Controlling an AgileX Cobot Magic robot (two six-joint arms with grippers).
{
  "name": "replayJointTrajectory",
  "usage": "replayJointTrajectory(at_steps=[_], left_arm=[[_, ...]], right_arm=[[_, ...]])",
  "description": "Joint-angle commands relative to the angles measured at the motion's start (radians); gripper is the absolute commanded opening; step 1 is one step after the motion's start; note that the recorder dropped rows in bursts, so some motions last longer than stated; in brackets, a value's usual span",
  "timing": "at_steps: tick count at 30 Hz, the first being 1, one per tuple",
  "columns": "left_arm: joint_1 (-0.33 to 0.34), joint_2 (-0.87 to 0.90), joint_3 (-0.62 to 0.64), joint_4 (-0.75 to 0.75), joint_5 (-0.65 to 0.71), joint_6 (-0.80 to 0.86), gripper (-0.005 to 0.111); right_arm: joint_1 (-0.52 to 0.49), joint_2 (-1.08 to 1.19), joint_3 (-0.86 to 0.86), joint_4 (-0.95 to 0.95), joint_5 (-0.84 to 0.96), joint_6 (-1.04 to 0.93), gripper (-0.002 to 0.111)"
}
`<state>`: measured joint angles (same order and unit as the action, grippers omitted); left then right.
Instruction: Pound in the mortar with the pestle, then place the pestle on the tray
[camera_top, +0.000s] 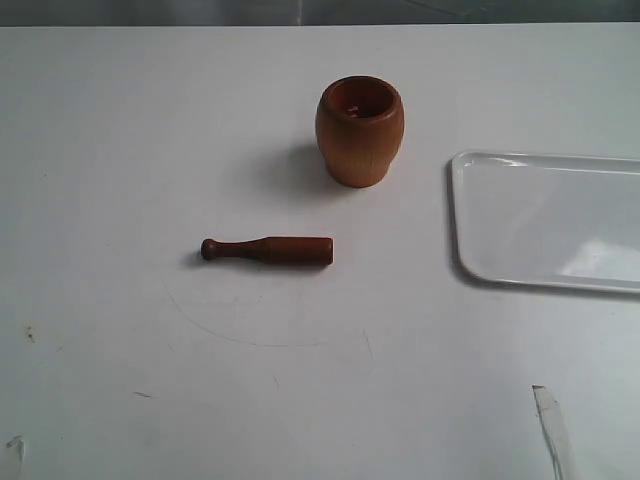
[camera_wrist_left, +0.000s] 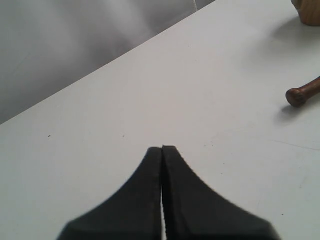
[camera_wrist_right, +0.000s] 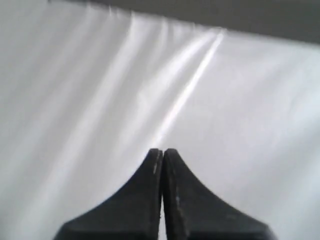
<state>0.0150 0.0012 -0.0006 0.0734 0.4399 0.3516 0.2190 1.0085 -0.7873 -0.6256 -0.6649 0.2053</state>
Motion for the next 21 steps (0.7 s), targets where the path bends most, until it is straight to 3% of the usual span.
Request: replayJointTrajectory(at_steps=[1,4,6,10,13,16,21], left_arm=[[-0.008,-0.001,0.001,-0.007,-0.003,-0.008,0.000],[-0.008,-0.001,0.001,-0.007,-0.003,-0.008,0.000],[-0.008,-0.001,0.001,-0.007,-0.003,-0.008,0.000],[-0.008,-0.001,0.001,-0.007,-0.003,-0.008,0.000],[-0.008,-0.001,0.001,-0.007,-0.003,-0.008,0.000],[-0.008,-0.001,0.001,-0.007,-0.003,-0.008,0.000],[-0.008,-0.001,0.001,-0.007,-0.003,-0.008,0.000]], right_arm=[[0.044,0.243,-0.293,-0.056,0.774,-0.007,0.000],[0.085,0.375,-0.471,-0.042,1.188,-0.090,0.000],[0.110,0.451,-0.570,0.047,1.371,-0.253,0.000],[0.165,0.573,-0.673,0.509,1.633,-0.850,0.000],[0.213,0.623,-0.684,0.824,1.703,-1.126,0.000],[0.289,0.674,-0.687,0.988,1.754,-1.234,0.000],[0.471,0.806,-0.687,0.812,1.750,-1.211,0.000]])
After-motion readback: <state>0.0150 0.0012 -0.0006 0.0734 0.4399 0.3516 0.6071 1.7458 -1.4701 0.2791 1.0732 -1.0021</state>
